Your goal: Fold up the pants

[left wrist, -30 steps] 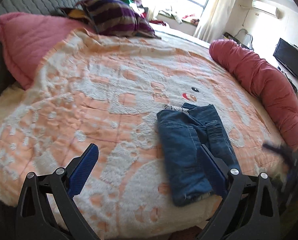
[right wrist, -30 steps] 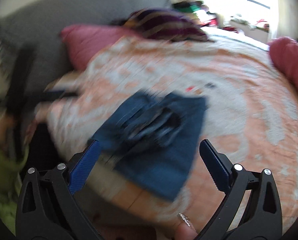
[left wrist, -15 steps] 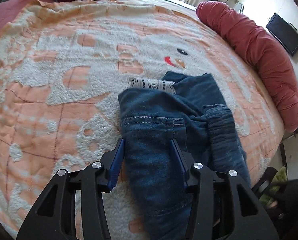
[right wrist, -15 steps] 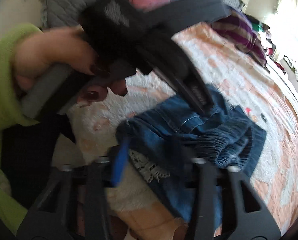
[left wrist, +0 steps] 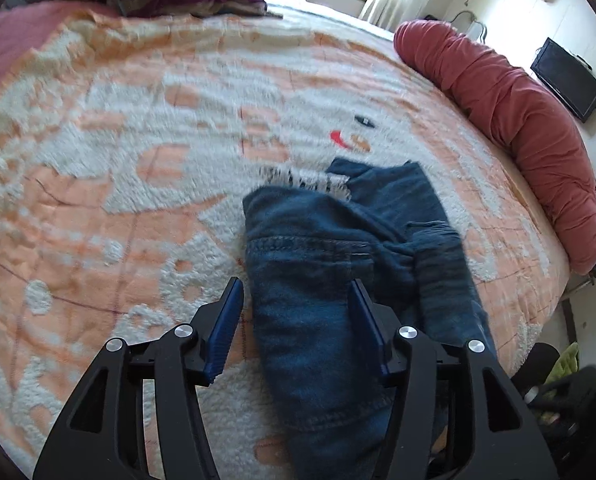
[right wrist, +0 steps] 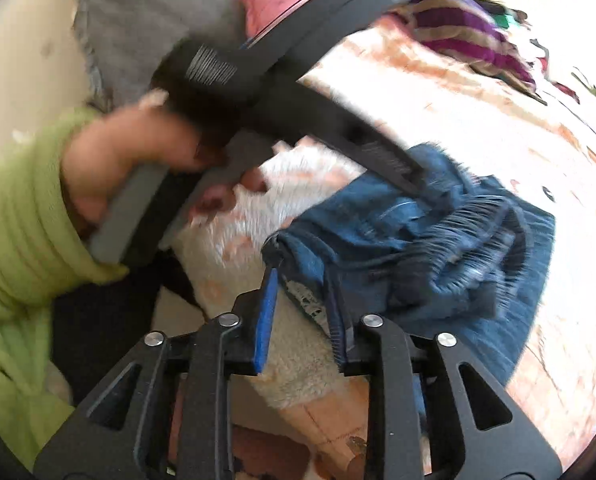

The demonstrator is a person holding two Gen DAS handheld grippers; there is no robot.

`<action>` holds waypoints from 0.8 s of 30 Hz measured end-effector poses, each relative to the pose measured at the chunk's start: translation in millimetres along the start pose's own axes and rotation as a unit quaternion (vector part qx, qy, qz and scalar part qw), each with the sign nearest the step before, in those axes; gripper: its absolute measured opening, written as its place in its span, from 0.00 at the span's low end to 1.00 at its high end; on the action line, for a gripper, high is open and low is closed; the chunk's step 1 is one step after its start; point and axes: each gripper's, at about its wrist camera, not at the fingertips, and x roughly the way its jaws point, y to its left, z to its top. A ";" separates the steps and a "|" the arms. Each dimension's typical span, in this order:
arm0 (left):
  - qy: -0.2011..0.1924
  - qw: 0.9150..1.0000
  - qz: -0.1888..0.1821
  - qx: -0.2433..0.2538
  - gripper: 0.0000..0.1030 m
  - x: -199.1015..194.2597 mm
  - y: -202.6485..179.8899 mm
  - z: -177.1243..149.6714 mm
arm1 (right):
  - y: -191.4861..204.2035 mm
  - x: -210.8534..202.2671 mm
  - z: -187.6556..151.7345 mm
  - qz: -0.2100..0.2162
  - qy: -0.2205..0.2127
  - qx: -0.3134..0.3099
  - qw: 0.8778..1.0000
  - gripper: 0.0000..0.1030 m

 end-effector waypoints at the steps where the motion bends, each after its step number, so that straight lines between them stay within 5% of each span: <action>1: -0.008 1.000 0.002 0.003 0.54 -5.9 -1.8 -0.1 | -3.6 -7.8 0.9 -0.002 -0.011 0.010 1.000 0.28; 3: -0.022 1.000 0.012 0.007 0.73 -18.4 -5.1 -0.3 | -13.4 -28.0 1.9 -0.013 -0.041 0.039 0.998 0.42; 9: -0.055 0.997 0.043 0.029 0.84 -42.2 -14.3 0.7 | -50.5 -68.6 5.3 -0.071 -0.092 0.109 0.987 0.65; 16: -0.056 0.996 0.064 0.037 0.91 -42.8 -15.8 -3.3 | -107.5 -61.0 -1.1 -0.125 -0.065 0.200 0.970 0.69; 24: -0.023 0.997 0.066 0.031 0.91 -16.5 -10.1 -11.8 | -149.4 -18.1 -24.1 -0.117 -0.009 0.270 0.956 0.69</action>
